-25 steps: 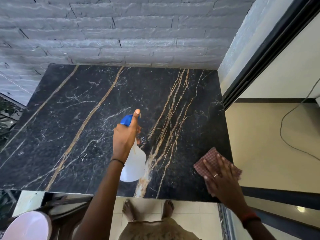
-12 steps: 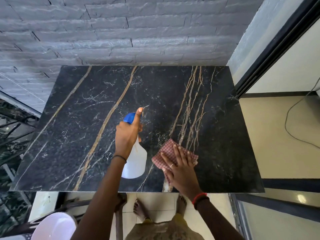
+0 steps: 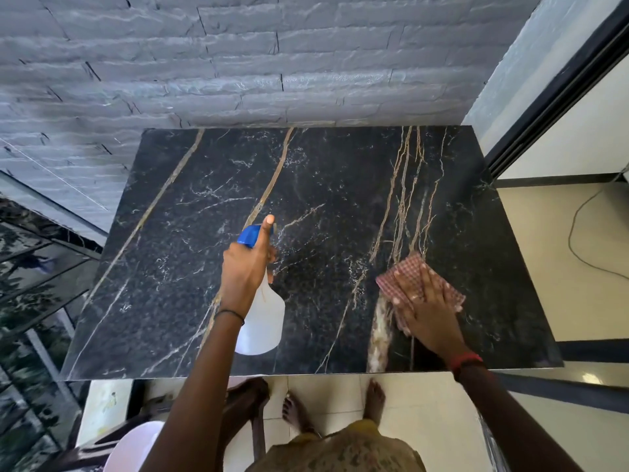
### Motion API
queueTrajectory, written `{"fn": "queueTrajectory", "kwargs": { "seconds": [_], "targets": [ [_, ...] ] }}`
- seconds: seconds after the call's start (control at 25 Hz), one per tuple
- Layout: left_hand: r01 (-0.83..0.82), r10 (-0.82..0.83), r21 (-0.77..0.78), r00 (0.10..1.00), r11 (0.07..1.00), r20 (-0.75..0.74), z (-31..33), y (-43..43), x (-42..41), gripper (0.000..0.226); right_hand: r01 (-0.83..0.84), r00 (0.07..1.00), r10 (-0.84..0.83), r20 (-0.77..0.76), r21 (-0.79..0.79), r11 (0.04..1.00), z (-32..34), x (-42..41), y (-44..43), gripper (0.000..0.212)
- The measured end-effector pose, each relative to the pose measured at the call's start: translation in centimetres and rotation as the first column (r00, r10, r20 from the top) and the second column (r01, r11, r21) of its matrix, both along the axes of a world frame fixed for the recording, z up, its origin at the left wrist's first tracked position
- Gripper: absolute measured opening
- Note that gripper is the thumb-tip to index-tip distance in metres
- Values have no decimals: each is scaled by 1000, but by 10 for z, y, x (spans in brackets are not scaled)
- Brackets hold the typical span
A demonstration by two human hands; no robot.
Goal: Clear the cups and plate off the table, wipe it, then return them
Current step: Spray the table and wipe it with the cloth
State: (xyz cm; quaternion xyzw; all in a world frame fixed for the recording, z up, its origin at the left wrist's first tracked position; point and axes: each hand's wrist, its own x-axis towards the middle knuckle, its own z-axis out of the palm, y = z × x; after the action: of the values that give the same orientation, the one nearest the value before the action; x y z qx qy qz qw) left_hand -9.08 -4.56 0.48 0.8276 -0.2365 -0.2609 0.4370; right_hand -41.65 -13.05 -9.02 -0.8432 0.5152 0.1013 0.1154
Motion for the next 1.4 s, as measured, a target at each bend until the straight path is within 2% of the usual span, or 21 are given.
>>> {"fn": "queueTrajectory", "kwargs": {
  "seconds": [0.12,0.24,0.36,0.48,0.64,0.84,0.92,1.04,1.2,1.28,1.4],
  "targets": [
    [21,-21,-5,1000,1000,22,-3,6,11,58,6,1000,-7,16,11,1000,-4,68,-8,56],
    [19,-19,-15,1000,1000,7,-2,5,14,56,-159,987,159,11,-10,987,-8,104,23,57],
    [14,-14,1,1000,1000,-9,1,-5,15,53,-249,967,250,49,-30,968,-13,94,64,55],
    [14,-15,-2,999,1000,-32,0,-17,19,55,-228,973,227,46,28,973,-12,54,71,54],
    [1,-1,-11,999,1000,-50,-4,-30,28,62,-87,996,87,32,24,996,-3,28,9,62],
    [-10,10,-15,999,1000,-41,-6,-51,47,62,62,996,-62,61,8,998,-10,81,-94,56],
    [-16,16,-18,999,1000,-44,-6,-61,53,57,45,997,-46,56,9,999,-12,118,-113,55],
    [-22,21,-25,1000,999,-18,-6,-81,59,51,-84,994,82,68,26,996,-12,160,-107,56],
    [15,-15,-44,1000,999,0,-8,-114,62,47,-285,957,285,57,-18,958,-19,138,-63,58],
    [15,-15,-60,1000,998,8,-9,-131,64,43,-256,963,258,73,-34,966,-20,104,-64,57],
    [6,-8,-68,1000,998,-24,-11,-151,68,42,-184,981,187,50,-52,982,-14,81,-112,57]
  ]
}}
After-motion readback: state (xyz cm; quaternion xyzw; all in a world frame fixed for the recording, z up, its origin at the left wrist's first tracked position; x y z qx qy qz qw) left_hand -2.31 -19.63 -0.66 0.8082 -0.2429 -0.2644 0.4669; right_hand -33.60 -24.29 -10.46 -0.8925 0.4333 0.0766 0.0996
